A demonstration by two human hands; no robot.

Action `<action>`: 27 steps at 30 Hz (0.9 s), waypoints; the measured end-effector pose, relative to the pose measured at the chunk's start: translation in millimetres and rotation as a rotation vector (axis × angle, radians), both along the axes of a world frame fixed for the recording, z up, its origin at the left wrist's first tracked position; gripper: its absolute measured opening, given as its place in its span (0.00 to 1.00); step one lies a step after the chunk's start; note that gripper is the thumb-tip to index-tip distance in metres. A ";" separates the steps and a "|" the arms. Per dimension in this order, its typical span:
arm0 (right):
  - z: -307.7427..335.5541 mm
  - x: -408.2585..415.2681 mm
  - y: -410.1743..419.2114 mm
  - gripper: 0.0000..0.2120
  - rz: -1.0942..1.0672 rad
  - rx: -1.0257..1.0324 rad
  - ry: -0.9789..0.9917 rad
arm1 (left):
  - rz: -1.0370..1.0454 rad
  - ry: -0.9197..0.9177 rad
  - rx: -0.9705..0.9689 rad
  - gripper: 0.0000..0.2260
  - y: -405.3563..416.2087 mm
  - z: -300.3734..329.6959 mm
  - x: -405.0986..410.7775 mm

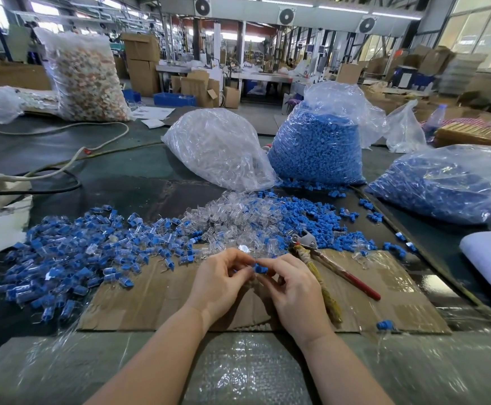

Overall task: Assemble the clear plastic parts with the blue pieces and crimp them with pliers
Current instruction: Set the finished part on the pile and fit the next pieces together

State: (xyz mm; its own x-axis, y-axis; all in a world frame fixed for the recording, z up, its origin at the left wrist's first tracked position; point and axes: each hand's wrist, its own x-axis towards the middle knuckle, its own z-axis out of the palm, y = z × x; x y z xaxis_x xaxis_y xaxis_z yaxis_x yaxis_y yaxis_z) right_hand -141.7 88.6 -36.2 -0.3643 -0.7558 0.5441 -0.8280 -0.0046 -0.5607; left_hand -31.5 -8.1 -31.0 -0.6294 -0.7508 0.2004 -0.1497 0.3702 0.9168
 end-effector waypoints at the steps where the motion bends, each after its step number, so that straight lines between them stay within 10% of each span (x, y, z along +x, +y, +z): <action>1: 0.3 -0.2 -0.3 0.09 0.003 0.001 0.005 | -0.007 0.002 0.002 0.10 0.0 -0.5 0.0; 27: 0.2 0.5 0.1 0.07 0.025 -0.028 -0.008 | -0.044 0.022 0.046 0.09 -1.1 -0.4 0.1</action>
